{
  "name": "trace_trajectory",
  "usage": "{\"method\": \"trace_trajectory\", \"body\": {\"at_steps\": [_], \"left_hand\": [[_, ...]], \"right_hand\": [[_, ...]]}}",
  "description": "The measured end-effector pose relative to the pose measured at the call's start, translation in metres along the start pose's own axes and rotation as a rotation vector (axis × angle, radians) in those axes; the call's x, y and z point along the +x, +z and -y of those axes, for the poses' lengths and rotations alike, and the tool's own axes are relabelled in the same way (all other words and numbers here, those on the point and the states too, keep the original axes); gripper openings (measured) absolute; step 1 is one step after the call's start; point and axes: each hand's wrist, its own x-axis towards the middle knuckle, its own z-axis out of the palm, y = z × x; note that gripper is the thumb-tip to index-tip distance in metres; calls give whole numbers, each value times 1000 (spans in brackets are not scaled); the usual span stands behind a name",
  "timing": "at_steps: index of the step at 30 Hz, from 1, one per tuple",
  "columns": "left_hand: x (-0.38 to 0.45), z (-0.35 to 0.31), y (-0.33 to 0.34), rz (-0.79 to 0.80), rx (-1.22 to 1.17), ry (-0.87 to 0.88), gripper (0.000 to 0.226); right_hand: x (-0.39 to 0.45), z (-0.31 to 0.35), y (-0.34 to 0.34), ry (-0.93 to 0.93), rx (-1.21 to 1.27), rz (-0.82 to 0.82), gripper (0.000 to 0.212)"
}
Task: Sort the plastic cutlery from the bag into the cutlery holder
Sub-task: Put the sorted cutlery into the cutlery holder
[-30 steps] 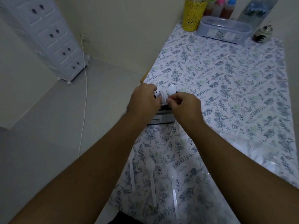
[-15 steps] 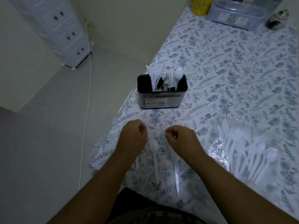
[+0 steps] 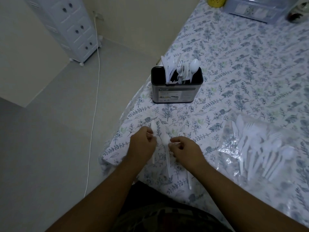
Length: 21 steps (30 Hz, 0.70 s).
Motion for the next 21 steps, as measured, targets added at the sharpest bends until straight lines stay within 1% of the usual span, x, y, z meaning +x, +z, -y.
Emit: {"method": "trace_trajectory", "body": {"at_steps": [2,3,4,5,7,8,10,12,14,15,17,19,21], "left_hand": [[-16,-15,3,64,-120,17,10],[-24,-21,7,114,-158,48,6],[-32,-27,10,169,-190,85,4],[-39,-31,12,217,-203,125,7],[-44,-32,18,262,-174,199,14],[-43,-31,19,243,-139,208,13],[-33,-24,22,143,-58,136,9],[-18,-15,24,84,21,9,23],[-6,-7,31,128,114,-67,39],[-3,-6,34,148,136,-78,41],[1,-8,41,147,137,-76,35],[2,-11,46,138,120,-71,30],[1,-15,45,148,66,-99,26]], "right_hand": [[-5,3,-2,79,268,63,25],[-8,5,-4,86,351,98,19],[-12,6,-6,83,406,122,12],[-15,6,-8,91,458,131,10],[-18,4,-12,157,534,93,12],[-19,1,-13,183,529,58,13],[-20,-6,-16,191,404,-8,21],[-21,-11,-19,168,303,-29,25],[-24,-13,-21,146,297,-20,23],[-26,-13,-22,140,312,-16,21],[-29,-15,-23,145,350,-17,21],[-30,-18,-26,158,356,-36,33],[-31,-21,-30,187,386,-53,36]]}}
